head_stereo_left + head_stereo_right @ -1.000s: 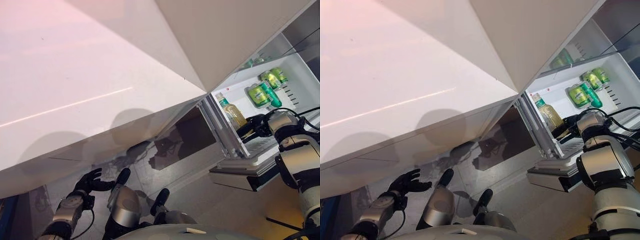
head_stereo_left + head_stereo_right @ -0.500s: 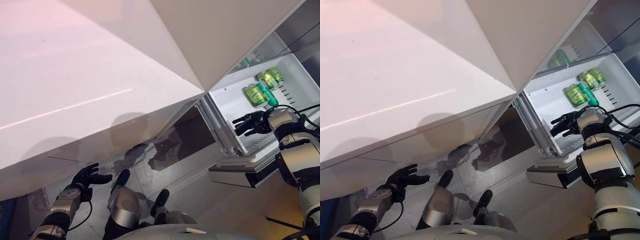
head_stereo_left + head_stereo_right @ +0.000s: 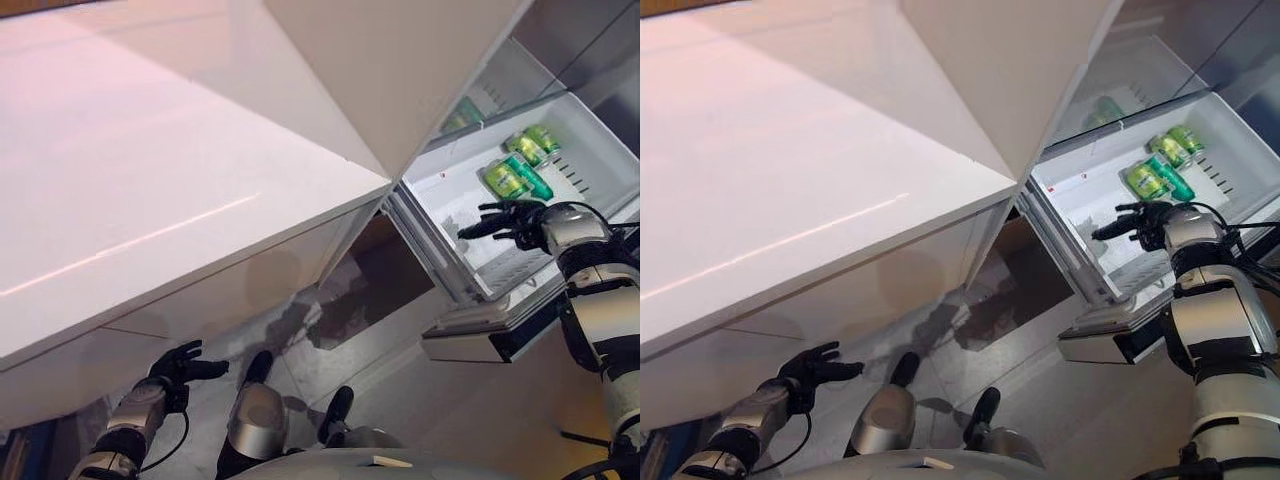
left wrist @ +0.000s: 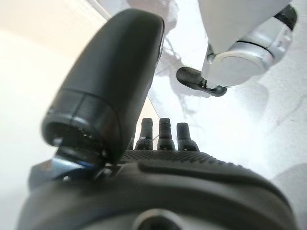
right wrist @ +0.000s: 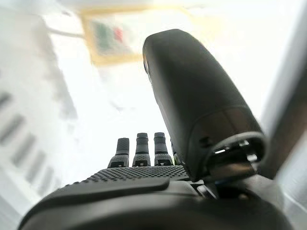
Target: Put drinks into fridge and close the fridge
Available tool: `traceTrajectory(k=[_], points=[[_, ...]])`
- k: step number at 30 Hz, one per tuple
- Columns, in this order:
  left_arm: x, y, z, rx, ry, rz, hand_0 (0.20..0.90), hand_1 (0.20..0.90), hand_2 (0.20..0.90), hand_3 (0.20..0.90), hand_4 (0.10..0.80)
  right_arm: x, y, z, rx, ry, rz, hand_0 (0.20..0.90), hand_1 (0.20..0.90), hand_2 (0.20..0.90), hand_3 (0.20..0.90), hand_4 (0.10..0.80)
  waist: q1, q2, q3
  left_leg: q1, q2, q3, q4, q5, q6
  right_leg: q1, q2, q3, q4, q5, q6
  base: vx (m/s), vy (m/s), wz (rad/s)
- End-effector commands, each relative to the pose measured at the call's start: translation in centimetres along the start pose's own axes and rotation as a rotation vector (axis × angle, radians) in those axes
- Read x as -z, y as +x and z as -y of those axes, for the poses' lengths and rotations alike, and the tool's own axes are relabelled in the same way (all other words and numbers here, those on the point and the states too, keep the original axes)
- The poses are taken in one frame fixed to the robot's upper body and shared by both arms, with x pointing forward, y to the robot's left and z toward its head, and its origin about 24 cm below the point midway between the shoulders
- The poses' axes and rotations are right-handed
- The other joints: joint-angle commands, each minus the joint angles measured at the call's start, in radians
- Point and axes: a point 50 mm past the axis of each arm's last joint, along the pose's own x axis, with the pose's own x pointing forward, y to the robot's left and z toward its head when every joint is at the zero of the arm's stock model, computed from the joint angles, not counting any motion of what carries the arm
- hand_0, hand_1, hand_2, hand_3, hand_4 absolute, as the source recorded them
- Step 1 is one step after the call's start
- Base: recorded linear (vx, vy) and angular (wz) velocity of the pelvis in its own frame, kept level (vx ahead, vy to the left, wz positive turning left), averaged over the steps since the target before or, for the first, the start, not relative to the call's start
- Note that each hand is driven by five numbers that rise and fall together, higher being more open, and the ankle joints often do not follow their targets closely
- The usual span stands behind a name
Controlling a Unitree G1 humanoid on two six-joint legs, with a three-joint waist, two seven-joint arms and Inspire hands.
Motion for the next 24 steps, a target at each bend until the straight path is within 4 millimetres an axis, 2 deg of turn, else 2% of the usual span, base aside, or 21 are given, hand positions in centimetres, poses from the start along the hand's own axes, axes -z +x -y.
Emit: traceTrajectory(k=[1,4,5,7,9,12,13,16,18,21,23,24], points=[[1.8,-0.3,-0.3,0.013,-0.004,-0.028,0.900,0.900,0.900,0.900,0.800,-5.7,-3.8,6.4,0.305,-0.035,0.335,0.900,0.900,0.900,0.900,0.800,-0.047,0.009,-0.120,0.024,-0.069,0.086,-0.052,-0.036,0.091,-0.015,0.045,0.033,0.046,-0.010,0.003,0.006,0.074,-0.11],[2.8,-0.3,0.0,0.017,-0.026,-0.056,0.900,0.900,0.900,0.900,0.800,-6.9,-4.9,6.2,0.349,0.002,0.452,0.900,0.900,0.900,0.900,0.800,-0.073,0.021,-0.137,0.031,-0.069,0.097,-0.050,-0.041,0.091,-0.017,0.043,0.046,0.052,-0.016,0.003,0.009,0.091,-0.13],[3.9,-0.4,0.4,0.024,-0.049,-0.090,0.900,0.900,0.900,0.900,0.800,-7.8,-6.0,5.9,0.380,0.018,0.565,0.900,0.900,0.900,0.900,0.800,-0.099,0.037,-0.150,0.040,-0.070,0.106,-0.050,-0.046,0.092,-0.015,0.042,0.059,0.055,-0.021,0.001,0.020,0.130,-0.15],[4.5,-0.5,0.7,0.029,-0.064,-0.105,0.900,0.900,0.900,0.900,0.800,-8.2,-6.7,5.6,0.401,0.041,0.636,0.900,0.900,0.900,0.900,0.800,-0.114,0.047,-0.157,0.045,-0.072,0.110,-0.051,-0.048,0.094,-0.013,0.041,0.069,0.056,-0.025,0.001,0.014,0.098,-0.14],[5.5,-0.6,1.2,0.041,-0.090,-0.130,0.900,0.900,0.900,0.900,0.800,-8.9,-8.5,4.8,0.419,0.081,0.782,0.900,0.900,0.900,0.900,0.800,-0.143,0.070,-0.170,0.058,-0.075,0.119,-0.054,-0.055,0.097,-0.009,0.038,0.087,0.055,-0.031,0.001,0.015,0.089,-0.17],[6.4,-0.8,1.7,0.053,-0.104,-0.149,0.900,0.900,0.900,0.900,0.800,-8.6,-10.0,3.9,0.446,0.118,0.897,0.900,0.900,0.900,0.900,0.800,-0.166,0.087,-0.177,0.069,-0.076,0.125,-0.056,-0.060,0.101,-0.003,0.035,0.099,0.054,-0.035,0.002,0.011,0.045,-0.11],[7.0,-0.9,2.0,0.061,-0.111,-0.167,0.900,0.900,0.900,0.900,0.800,-8.2,-11.0,3.4,0.458,0.169,0.973,0.900,0.900,0.900,0.900,0.800,-0.185,0.097,-0.182,0.074,-0.077,0.128,-0.058,-0.063,0.103,-0.002,0.035,0.108,0.053,-0.037,0.002,0.000,0.023,-0.16],[7.8,-1.1,2.2,0.071,-0.101,-0.191,0.900,0.900,0.900,0.900,0.800,-6.9,-11.9,2.7,0.479,0.236,1.039,0.900,0.900,0.900,0.900,0.800,-0.203,0.103,-0.192,0.080,-0.076,0.137,-0.060,-0.067,0.103,-0.001,0.035,0.116,0.051,-0.039,0.002,-0.005,-0.002,-0.10],[8.7,-1.4,2.8,0.081,-0.104,-0.211,0.900,0.900,0.900,0.900,0.800,-4.9,-12.9,1.9,0.529,0.327,1.096,0.900,0.900,0.900,0.900,0.800,-0.231,0.115,-0.196,0.085,-0.075,0.145,-0.062,-0.069,0.104,-0.001,0.038,0.126,0.053,-0.042,0.001,-0.011,-0.018,-0.12],[9.5,-1.7,3.4,0.084,-0.104,-0.219,0.900,0.900,0.900,0.900,0.800,-1.5,-13.3,1.6,0.576,0.450,1.072,0.900,0.900,0.900,0.900,0.800,-0.258,0.125,-0.195,0.083,-0.074,0.159,-0.048,-0.068,0.108,-0.011,0.039,0.133,0.079,-0.051,-0.005,-0.018,-0.020,-0.12],[10.0,-1.9,3.7,0.078,-0.103,-0.223,0.900,0.900,0.900,0.900,0.800,1.5,-13.3,1.1,0.583,0.574,1.022,0.900,0.900,0.900,0.900,0.800,-0.276,0.136,-0.184,0.077,-0.071,0.160,0.003,-0.094,0.112,-0.026,0.039,0.142,0.158,-0.095,-0.015,0.023,-0.045,-0.06],[10.0,-1.9,3.7,0.078,-0.101,-0.224,0.900,0.900,0.900,0.900,0.800,1.7,-13.3,1.1,0.583,0.577,1.017,0.900,0.900,0.900,0.900,0.800,-0.276,0.136,-0.184,0.074,-0.072,0.159,0.010,-0.096,0.112,-0.030,0.039,0.142,0.166,-0.099,-0.016,0.038,-0.054,-0.03]])
